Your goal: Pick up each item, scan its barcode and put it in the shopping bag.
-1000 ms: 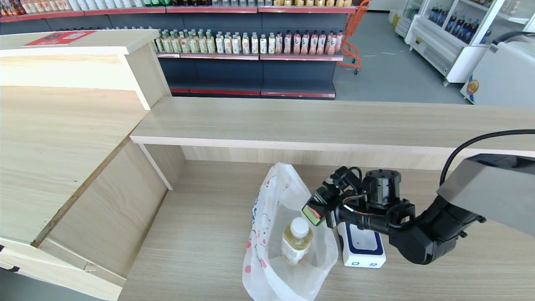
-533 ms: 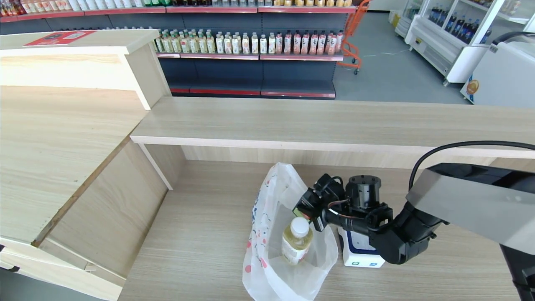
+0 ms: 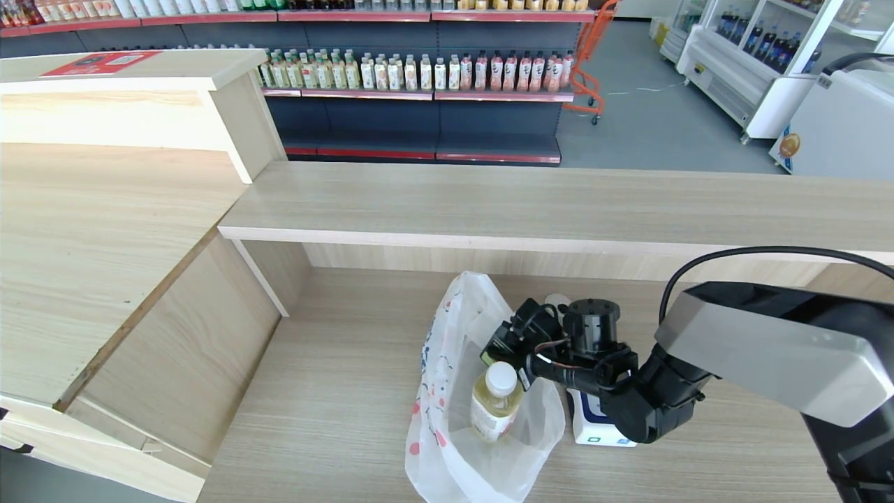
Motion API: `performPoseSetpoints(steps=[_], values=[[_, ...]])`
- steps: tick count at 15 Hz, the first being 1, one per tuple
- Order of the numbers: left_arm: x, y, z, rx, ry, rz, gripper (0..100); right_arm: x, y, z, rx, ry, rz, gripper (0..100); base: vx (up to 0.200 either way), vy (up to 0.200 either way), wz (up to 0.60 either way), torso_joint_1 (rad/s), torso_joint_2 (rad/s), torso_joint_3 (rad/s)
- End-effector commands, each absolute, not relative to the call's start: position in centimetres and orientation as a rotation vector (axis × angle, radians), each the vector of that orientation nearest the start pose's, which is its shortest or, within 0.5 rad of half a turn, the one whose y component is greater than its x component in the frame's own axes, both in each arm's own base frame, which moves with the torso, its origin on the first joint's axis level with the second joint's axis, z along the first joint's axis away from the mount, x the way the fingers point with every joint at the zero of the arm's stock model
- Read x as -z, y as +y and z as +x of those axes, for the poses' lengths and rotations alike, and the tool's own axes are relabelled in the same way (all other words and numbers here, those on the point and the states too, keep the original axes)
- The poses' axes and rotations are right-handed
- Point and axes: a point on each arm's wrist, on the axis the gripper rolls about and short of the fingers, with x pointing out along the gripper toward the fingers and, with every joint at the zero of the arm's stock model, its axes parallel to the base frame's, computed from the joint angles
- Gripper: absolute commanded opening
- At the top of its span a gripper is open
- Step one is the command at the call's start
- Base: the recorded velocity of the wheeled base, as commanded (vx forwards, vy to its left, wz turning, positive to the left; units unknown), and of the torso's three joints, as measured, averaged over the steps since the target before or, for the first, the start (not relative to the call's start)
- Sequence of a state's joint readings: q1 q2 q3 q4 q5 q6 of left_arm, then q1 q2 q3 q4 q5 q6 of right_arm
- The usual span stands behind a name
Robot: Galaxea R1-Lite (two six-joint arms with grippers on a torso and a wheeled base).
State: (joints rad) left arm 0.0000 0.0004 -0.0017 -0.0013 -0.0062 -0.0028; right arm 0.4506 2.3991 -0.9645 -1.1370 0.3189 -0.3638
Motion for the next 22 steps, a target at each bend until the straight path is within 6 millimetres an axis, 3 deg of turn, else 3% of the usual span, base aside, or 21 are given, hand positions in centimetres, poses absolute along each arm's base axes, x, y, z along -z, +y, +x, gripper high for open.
performPoseSetpoints(steps=[1, 3, 6, 7, 9, 11, 13, 16, 17, 19, 20, 21, 22], values=[[-7.6, 0.0, -2.3, 0.006, -0.003, -0.003, 100, -0.9, 18.9, 37.1, -0.817, 0.163, -0.367, 100, 0.0, 0.0, 0.0, 0.0, 0.0, 0.0], [-7.6, 0.0, -2.3, 0.006, -0.003, -0.003, 100, -2.1, 18.7, 36.9, -0.81, 0.152, -0.341, 100, 0.0, 0.0, 0.0, 0.0, 0.0, 0.0], [-7.6, 0.0, -2.3, 0.006, -0.003, -0.003, 100, -6.1, 17.6, 34.7, -0.788, 0.21, -0.1, 100, 0.0, 0.0, 0.0, 0.0, 0.0, 0.0], [-7.6, 0.0, -2.3, 0.006, -0.003, -0.003, 100, -7.8, 16.4, 32.7, -0.764, 0.274, 0.03, 100, 0.0, 0.0, 0.0, 0.0, 0.0, 0.0], [-7.6, 0.0, -2.3, 0.006, -0.003, -0.003, 100, -9.8, 13.7, 30.0, -0.709, 0.344, 0.127, 100, 0.0, 0.0, 0.0, 0.0, 0.0, 0.0], [-7.6, 0.0, -2.3, 0.006, -0.003, -0.003, 100, -11.6, 11.5, 27.5, -0.675, 0.349, 0.141, 100, 0.0, 0.0, 0.0, 0.0, 0.0, 0.0], [-7.6, 0.0, -2.3, 0.006, -0.003, -0.003, 100, -14.1, 8.6, 22.3, -0.656, 0.327, 0.145, 100, 0.0, 0.0, 0.0, 0.0, 0.0, 0.0], [-7.6, 0.0, -2.3, 0.006, -0.003, -0.003, 100, -16.6, 5.6, 18.0, -0.509, 0.309, 0.139, 100, 0.0, 0.0, 0.0, 0.0, 0.0, 0.0], [-7.6, 0.0, -2.3, 0.006, -0.003, -0.003, 100, -16.8, 5.0, 16.6, -0.457, 0.3, 0.126, 100, 0.0, 0.0, 0.0, 0.0, 0.0, 0.0], [-7.6, 0.0, -2.3, 0.006, -0.003, -0.003, 100, -15.7, 3.1, 11.4, -0.318, 0.292, 0.1, 100, 0.0, 0.0, 0.0, 0.0, 0.0, 0.0], [-7.6, 0.0, -2.3, 0.006, -0.003, -0.003, 100, -15.2, 2.6, 10.2, -0.284, 0.292, 0.092, 100, 0.0, 0.0, 0.0, 0.0, 0.0, 0.0], [-7.6, 0.0, -2.3, 0.006, -0.003, -0.003, 100, -13.5, 1.4, 6.5, -0.205, 0.266, 0.077, 100, 0.0, 0.0, 0.0, 0.0, 0.0, 0.0], [-7.6, 0.0, -2.3, 0.006, -0.003, -0.003, 100, -12.3, 0.8, 4.4, -0.167, 0.235, 0.08, 100, 0.0, 0.0, 0.0, 0.0, 0.0, 0.0]])
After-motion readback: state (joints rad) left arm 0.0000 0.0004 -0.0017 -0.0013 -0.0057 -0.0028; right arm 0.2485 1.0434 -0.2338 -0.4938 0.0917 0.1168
